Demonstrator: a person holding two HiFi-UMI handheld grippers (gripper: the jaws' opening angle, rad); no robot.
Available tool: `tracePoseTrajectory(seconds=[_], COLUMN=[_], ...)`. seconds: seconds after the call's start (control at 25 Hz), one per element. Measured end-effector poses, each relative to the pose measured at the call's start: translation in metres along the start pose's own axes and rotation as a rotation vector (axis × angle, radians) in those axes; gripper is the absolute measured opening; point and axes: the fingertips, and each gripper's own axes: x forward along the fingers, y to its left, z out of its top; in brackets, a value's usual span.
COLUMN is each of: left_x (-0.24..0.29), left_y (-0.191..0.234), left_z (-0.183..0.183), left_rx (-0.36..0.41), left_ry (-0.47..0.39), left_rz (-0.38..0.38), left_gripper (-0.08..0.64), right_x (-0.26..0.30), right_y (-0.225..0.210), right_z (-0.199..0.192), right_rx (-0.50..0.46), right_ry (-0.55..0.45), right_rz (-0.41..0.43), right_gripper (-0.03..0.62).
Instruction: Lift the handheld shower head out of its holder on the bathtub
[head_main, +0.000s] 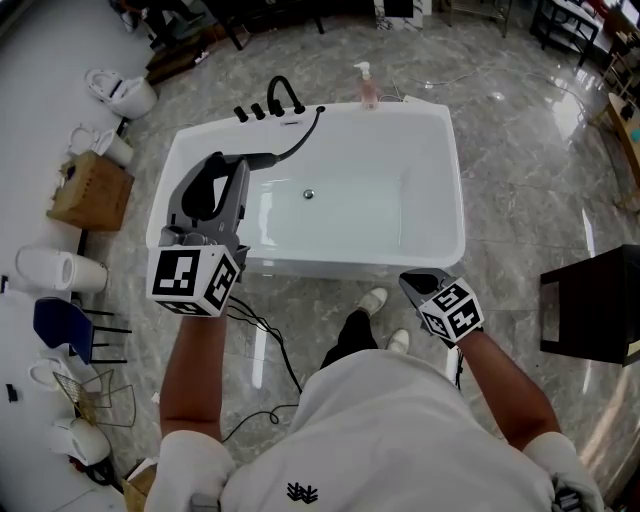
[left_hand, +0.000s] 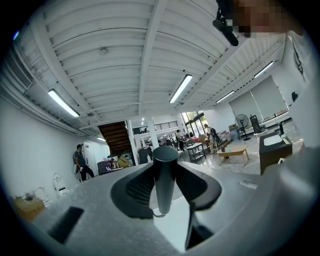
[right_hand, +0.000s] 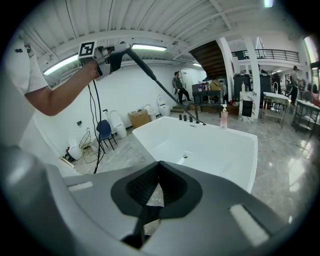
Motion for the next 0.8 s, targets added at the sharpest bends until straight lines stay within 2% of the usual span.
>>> tracePoseTrajectory(seconds=[0.8], left_x=[0.0022], left_y=[-0.0098], left_z=[0.0009], left_rx=[-0.005], left_ry=[0.005], left_rz=[-0.012], left_gripper=[0.141], right_x=[-0.0094], right_y=[-0.0026], right_z=[-0.0041], right_rx=[0.001], right_ry=[-0.007], right_rz=[-0.008], right_gripper=[0.011])
